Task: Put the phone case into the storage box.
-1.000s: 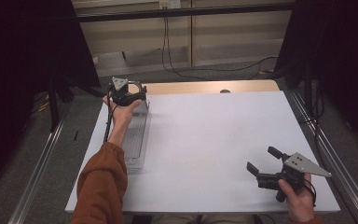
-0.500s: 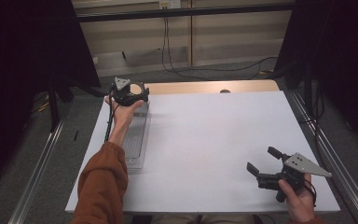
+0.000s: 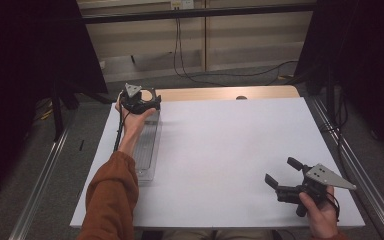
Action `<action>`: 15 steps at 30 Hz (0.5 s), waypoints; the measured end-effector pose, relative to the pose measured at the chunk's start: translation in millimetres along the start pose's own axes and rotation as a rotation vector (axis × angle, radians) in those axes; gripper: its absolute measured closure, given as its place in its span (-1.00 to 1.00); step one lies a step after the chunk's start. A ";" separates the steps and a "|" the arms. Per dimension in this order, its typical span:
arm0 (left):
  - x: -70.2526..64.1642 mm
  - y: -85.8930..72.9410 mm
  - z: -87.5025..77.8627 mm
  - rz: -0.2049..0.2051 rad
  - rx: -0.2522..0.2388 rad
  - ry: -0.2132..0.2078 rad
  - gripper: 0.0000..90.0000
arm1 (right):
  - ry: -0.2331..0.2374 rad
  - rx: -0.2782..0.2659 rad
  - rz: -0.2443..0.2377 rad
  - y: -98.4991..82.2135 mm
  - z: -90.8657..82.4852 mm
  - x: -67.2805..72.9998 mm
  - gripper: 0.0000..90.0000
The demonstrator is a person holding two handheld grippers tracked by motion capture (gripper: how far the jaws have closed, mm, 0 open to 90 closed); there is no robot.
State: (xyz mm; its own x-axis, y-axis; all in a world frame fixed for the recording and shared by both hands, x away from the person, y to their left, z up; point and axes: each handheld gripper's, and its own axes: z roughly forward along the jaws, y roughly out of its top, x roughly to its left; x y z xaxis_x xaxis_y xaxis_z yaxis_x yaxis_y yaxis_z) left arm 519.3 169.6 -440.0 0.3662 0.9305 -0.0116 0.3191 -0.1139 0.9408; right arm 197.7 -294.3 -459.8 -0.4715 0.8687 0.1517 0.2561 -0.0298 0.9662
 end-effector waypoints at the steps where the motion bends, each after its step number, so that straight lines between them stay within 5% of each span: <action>1: -0.2 -0.1 -0.3 -0.010 -0.004 0.001 -0.96 | -0.003 -0.001 0.003 0.0 -0.4 0.1 -1.00; 15: 3.3 -0.2 -4.8 -0.038 0.012 -0.026 -0.97 | 0.003 0.006 0.000 -0.9 0.6 0.8 -1.00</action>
State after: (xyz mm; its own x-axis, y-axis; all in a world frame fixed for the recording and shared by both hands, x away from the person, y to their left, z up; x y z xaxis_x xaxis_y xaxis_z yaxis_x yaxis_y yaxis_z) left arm 516.3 174.3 -438.6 0.3760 0.9249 -0.0558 0.3437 -0.0833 0.9354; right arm 197.6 -293.3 -460.6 -0.4737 0.8674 0.1525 0.2616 -0.0267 0.9648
